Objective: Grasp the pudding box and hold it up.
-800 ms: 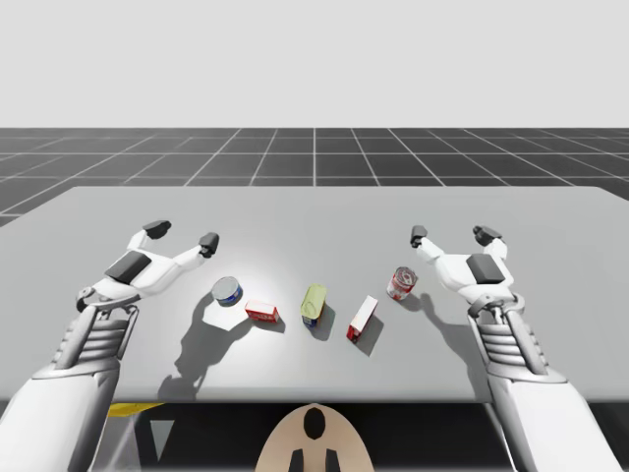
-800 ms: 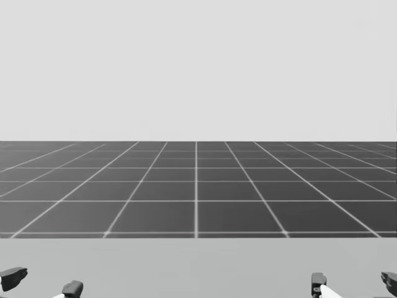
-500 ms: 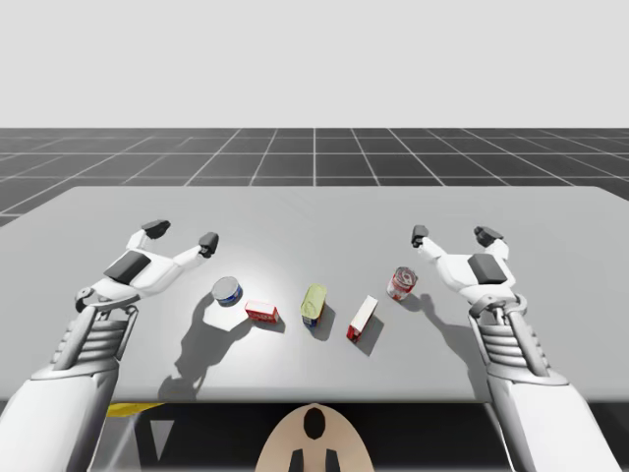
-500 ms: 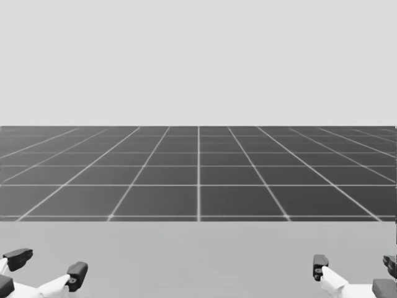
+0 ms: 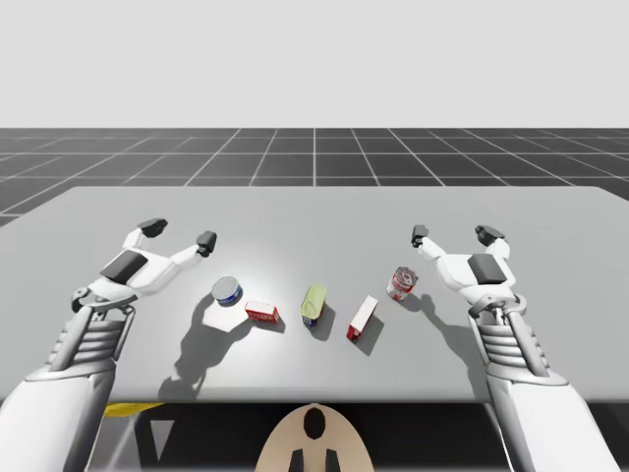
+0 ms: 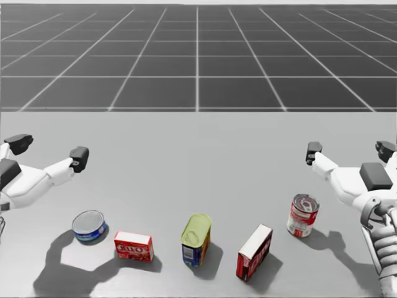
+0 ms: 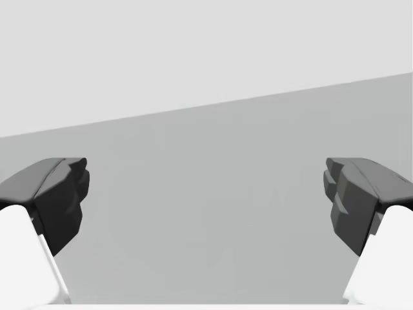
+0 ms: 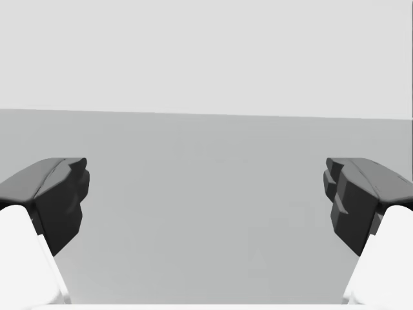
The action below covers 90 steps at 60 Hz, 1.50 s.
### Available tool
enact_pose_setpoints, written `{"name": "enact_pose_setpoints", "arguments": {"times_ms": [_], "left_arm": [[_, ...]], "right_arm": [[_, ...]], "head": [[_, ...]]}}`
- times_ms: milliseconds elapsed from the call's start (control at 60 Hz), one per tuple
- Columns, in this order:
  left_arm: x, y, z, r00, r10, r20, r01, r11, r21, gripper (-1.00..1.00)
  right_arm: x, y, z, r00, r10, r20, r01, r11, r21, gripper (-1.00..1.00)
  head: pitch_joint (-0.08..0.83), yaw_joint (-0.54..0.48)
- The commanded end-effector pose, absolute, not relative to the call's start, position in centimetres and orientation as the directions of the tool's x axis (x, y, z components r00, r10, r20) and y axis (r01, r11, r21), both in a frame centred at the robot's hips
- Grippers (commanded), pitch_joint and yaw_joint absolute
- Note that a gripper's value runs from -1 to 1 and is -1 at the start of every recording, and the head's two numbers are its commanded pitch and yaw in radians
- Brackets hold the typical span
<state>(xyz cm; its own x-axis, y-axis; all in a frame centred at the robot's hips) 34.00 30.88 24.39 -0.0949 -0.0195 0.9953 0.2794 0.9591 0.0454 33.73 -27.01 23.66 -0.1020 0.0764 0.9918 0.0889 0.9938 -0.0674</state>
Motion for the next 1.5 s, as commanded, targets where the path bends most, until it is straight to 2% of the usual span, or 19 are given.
{"name": "enact_pose_setpoints", "arguments": {"times_ms": [17,367,683,817,867,967,983,1017,1033,1067,1100,1133,1150,1217,1250,1317,1417,1433,1500], "left_arm": [[34.0,30.9,24.5,-0.1,-0.02,0.995,0.277,0.96,0.047,-1.0],[33.5,31.0,25.2,-0.118,-0.001,0.993,0.28,0.959,0.034,-1.0],[33.3,30.9,25.5,-0.125,0.02,0.992,0.282,0.959,0.016,-1.0],[33.3,31.0,25.6,-0.125,0.03,0.992,0.277,0.961,0.006,-1.0],[33.3,31.0,25.6,-0.125,0.03,0.992,0.274,0.962,0.006,-1.0],[33.3,30.9,25.5,-0.122,0.027,0.992,0.272,0.962,0.007,-1.0],[33.3,30.8,25.5,-0.12,0.026,0.992,0.271,0.962,0.008,-1.0],[33.2,30.8,25.5,-0.12,0.026,0.992,0.271,0.963,0.008,-1.0],[33.2,30.8,25.4,-0.119,0.025,0.993,0.271,0.963,0.008,-1.0],[33.2,30.8,25.4,-0.119,0.026,0.993,0.271,0.963,0.008,-1.0],[33.2,30.8,25.4,-0.119,0.025,0.993,0.27,0.963,0.008,-1.0],[33.2,30.8,25.4,-0.119,0.024,0.993,0.27,0.963,0.009,-1.0],[33.3,30.8,25.4,-0.118,0.023,0.993,0.27,0.963,0.01,-1.0],[33.3,30.8,25.4,-0.118,0.021,0.993,0.27,0.963,0.012,-1.0],[33.3,30.8,25.3,-0.119,0.02,0.993,0.27,0.963,0.013,-1.0],[33.3,30.8,25.3,-0.119,0.02,0.993,0.269,0.963,0.013,-1.0],[33.4,30.9,25.3,-0.119,0.018,0.993,0.267,0.964,0.015,-1.0],[33.4,30.9,25.3,-0.119,0.017,0.993,0.267,0.964,0.016,-1.0],[33.5,30.9,25.3,-0.119,0.016,0.993,0.266,0.964,0.016,-1.0]], "right_arm": [[33.7,-27.0,23.7,-0.105,0.085,0.991,0.091,0.993,-0.076,-1.0],[33.7,-26.9,23.8,-0.116,0.097,0.988,0.094,0.992,-0.086,-1.0],[33.5,-26.6,24.1,-0.131,0.1,0.986,0.087,0.992,-0.089,-1.0],[31.7,-26.0,25.3,-0.139,0.07,0.988,0.022,0.997,-0.068,-1.0],[31.0,-25.7,25.6,-0.143,0.077,0.987,0.02,0.997,-0.075,-1.0],[27.8,-24.3,26.6,-0.16,0.068,0.985,-0.059,0.995,-0.078,-1.0],[26.9,-24.0,26.8,-0.155,0.078,0.985,-0.154,0.983,-0.102,-1.0],[26.2,-23.8,26.7,-0.146,0.094,0.985,-0.194,0.973,-0.121,-1.0],[25.3,-23.6,26.6,-0.16,0.057,0.986,-0.229,0.969,-0.093,-1.0],[24.9,-23.3,26.4,-0.19,0.04,0.981,-0.213,0.974,-0.081,-1.0],[24.1,-23.2,26.4,-0.153,0.043,0.987,-0.243,0.967,-0.08,-1.0],[23.1,-23.0,26.2,-0.109,-0.006,0.994,-0.315,0.949,-0.029,-1.0],[22.6,-23.0,26.1,-0.096,-0.012,0.995,-0.342,0.939,-0.022,-1.0],[21.2,-22.7,25.4,-0.075,-0.006,0.997,-0.427,0.904,-0.027,-1.0],[20.3,-22.3,24.8,-0.091,0.02,0.996,-0.491,0.869,-0.063,-1.0],[19.0,-22.0,23.9,-0.084,0.039,0.996,-0.572,0.816,-0.081,-1.0],[17.7,-21.6,23.3,-0.041,0.017,0.999,-0.647,0.761,-0.039,-1.0],[17.2,-21.5,23.1,-0.022,0.003,1.0,-0.669,0.743,-0.017,-1.0],[16.5,-21.3,22.4,-0.013,0.017,1.0,-0.704,0.71,-0.022,-1.0]], "head": [[0.513,-0.01],[0.704,-0.13],[0.761,-0.2],[0.753,-0.18],[0.751,-0.17],[0.754,-0.17],[0.755,-0.17],[0.755,-0.17],[0.755,-0.18],[0.755,-0.18],[0.755,-0.18],[0.755,-0.18],[0.754,-0.18],[0.755,-0.18],[0.755,-0.18],[0.755,-0.18],[0.755,-0.18],[0.755,-0.18],[0.755,-0.18]]}}
